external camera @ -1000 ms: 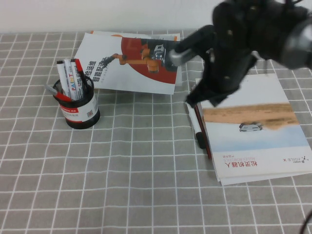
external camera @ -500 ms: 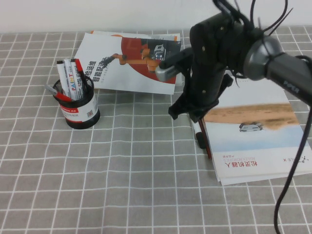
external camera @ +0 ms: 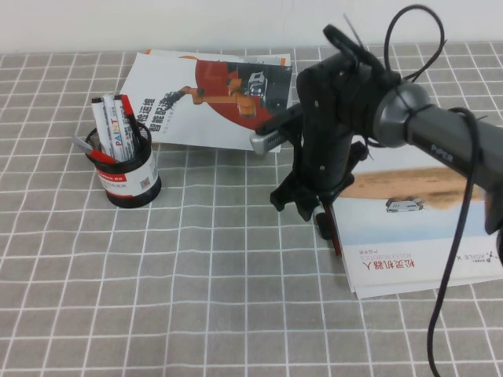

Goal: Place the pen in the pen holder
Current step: Pick up the pen on the table, then place the pen onto the pen holder

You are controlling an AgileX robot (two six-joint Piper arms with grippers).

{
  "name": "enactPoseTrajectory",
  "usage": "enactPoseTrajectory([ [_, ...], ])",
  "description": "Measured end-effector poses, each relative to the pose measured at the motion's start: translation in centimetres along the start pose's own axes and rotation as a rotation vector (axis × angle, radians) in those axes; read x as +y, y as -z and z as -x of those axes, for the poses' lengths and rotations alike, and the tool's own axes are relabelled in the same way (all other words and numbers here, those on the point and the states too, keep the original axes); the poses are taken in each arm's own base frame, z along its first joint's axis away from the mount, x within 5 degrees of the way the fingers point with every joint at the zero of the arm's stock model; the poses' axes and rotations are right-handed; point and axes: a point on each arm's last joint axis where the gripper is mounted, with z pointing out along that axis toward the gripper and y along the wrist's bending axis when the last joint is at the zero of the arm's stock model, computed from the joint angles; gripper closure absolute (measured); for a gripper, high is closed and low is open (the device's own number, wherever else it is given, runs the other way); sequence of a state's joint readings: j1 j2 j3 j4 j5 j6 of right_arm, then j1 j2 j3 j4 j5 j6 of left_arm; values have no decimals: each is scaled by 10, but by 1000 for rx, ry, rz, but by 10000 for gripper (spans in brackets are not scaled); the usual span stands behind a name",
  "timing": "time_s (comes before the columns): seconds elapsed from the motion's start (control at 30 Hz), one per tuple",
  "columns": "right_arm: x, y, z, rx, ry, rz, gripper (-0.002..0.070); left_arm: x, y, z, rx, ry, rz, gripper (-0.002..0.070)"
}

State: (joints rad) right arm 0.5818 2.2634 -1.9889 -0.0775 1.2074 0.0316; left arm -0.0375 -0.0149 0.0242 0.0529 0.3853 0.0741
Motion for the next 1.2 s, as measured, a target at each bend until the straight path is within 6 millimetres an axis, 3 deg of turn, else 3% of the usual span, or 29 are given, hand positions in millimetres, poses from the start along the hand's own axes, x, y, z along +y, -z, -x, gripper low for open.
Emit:
enactPoseTrajectory([
  [0.23,1,-14,1,18,-38,2,436,0,0,0,0,0,0,678],
  [0.37,2,-15,2,10,-52,11,540,0,0,0,0,0,0,678],
  [0.4,3,-15,2,9,-54,16,572,0,0,0,0,0,0,678],
  [0.63,15,6,18,-96,-138,175,573,0,0,0,0,0,0,678],
  [0.77,37,22,29,-219,-126,368,573,0,0,0,0,0,0,678],
  [0.87,59,41,31,-326,-56,420,573,0,0,0,0,0,0,678],
  [1.03,108,68,21,-522,59,468,573,0,0,0,0,0,0,678],
  [1.2,144,98,6,-877,85,516,573,0,0,0,0,0,0,678],
])
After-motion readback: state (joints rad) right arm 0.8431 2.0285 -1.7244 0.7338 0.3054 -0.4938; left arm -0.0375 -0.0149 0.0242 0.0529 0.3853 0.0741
